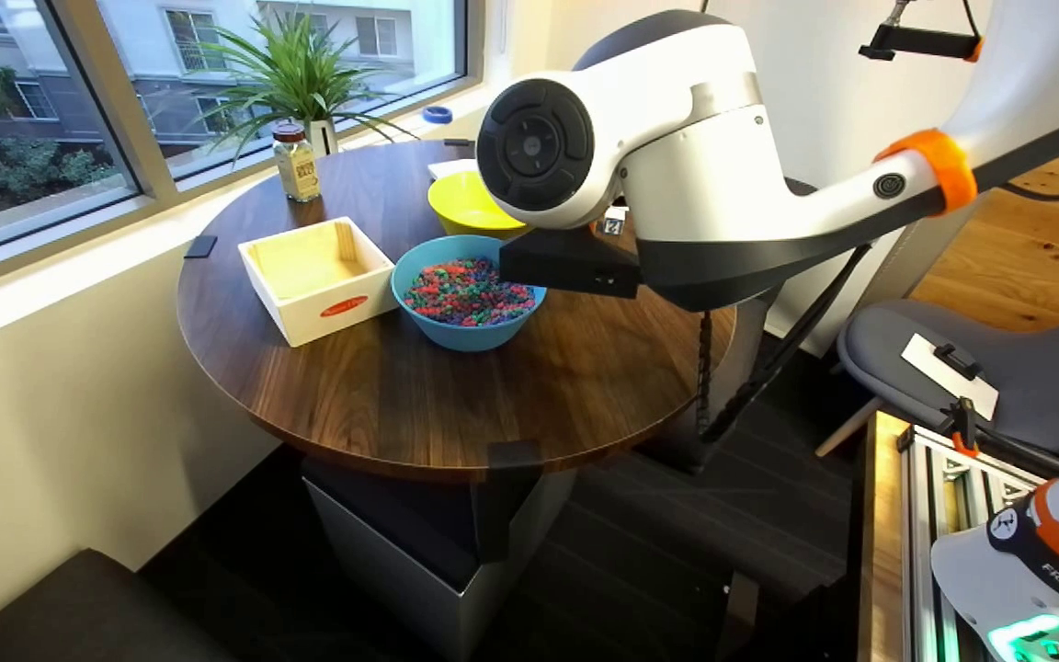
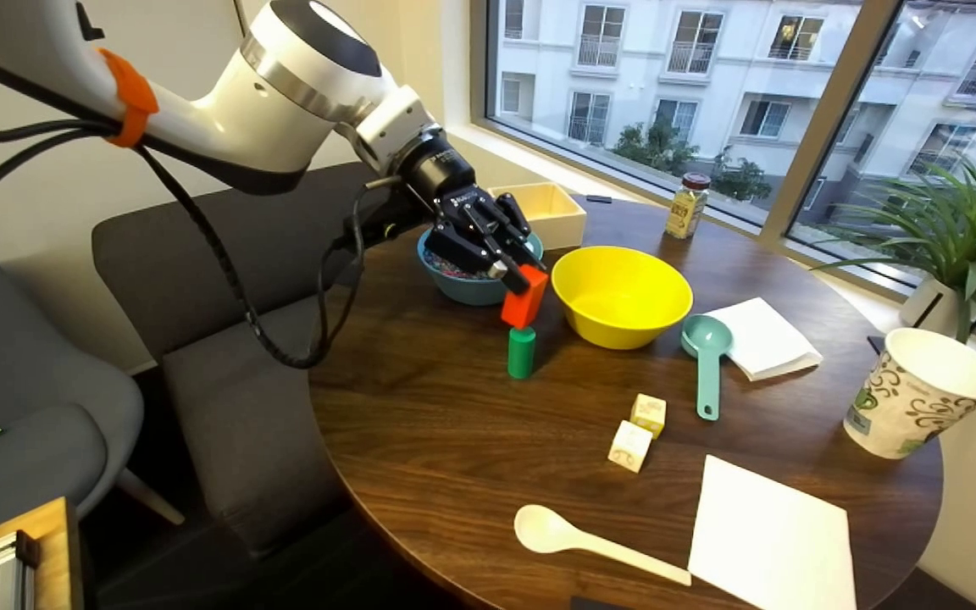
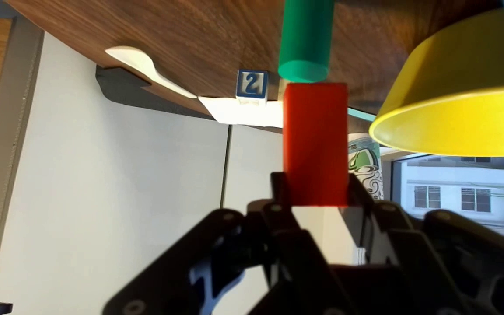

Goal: Stack up the objects one on top of the other

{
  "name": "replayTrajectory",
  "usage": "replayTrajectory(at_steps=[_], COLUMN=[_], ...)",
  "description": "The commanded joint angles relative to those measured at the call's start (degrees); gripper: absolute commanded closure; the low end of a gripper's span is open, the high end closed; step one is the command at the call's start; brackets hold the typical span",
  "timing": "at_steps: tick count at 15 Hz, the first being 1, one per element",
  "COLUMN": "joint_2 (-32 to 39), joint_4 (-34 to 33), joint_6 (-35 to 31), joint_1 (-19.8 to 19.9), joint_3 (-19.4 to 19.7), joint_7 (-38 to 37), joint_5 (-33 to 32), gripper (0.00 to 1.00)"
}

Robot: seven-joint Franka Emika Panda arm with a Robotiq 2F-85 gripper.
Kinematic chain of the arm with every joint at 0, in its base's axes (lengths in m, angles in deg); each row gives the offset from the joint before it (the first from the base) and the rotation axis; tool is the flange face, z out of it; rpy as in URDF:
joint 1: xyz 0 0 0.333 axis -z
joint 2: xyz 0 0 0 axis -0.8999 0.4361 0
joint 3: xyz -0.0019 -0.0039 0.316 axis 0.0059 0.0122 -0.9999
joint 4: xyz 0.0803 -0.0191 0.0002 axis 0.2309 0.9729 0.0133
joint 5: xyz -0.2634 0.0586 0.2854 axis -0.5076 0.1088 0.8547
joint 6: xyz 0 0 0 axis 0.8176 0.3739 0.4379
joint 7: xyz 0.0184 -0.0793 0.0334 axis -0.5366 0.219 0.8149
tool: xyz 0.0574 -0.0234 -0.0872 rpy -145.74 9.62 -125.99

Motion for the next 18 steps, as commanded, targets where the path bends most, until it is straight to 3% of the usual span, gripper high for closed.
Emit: replayTrajectory(at_steps=[1, 18], joint_2=[-0.1, 0.5], joint_4=[1.5, 2.9], joint_6=[-2.0, -1.6], joint_1=[0.6, 0.6], joint_3=[-0.3, -0.4], joint_7=[-2.6, -2.8], joint_5=[-2.1, -3.5], gripper=[0.92, 0.92])
